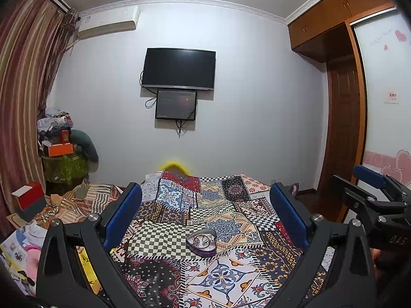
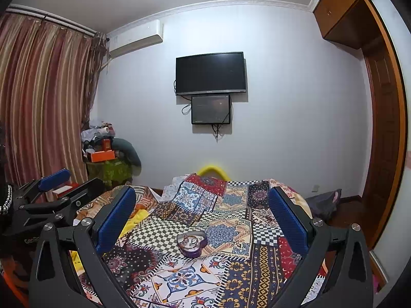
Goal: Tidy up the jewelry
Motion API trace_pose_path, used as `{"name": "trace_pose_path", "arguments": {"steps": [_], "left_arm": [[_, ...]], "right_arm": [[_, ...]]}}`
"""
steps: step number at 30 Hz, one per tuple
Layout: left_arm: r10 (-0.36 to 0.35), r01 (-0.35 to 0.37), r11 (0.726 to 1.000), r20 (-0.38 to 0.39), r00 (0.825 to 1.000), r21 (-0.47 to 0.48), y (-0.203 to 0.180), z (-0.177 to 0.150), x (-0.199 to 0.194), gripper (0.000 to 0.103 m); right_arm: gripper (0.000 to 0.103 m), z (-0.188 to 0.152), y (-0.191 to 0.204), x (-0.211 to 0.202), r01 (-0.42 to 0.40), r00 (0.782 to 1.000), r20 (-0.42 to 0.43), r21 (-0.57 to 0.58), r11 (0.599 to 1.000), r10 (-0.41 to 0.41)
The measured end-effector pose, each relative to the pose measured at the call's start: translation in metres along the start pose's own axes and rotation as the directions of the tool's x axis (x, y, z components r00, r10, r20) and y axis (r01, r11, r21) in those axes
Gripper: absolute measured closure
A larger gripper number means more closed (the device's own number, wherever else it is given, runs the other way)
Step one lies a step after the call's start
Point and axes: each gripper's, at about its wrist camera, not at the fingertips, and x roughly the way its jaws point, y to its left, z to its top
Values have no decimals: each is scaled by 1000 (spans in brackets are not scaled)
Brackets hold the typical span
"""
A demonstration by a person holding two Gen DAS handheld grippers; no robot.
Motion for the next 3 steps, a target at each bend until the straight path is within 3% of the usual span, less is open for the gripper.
{"name": "trace_pose_path", "arguments": {"steps": [3], "left_arm": [[-1,1,1000,-6,1000,-2,1,-2,2,3]], "right_arm": [[1,-2,0,3,1,1000,-8,1,1000,-1]]}}
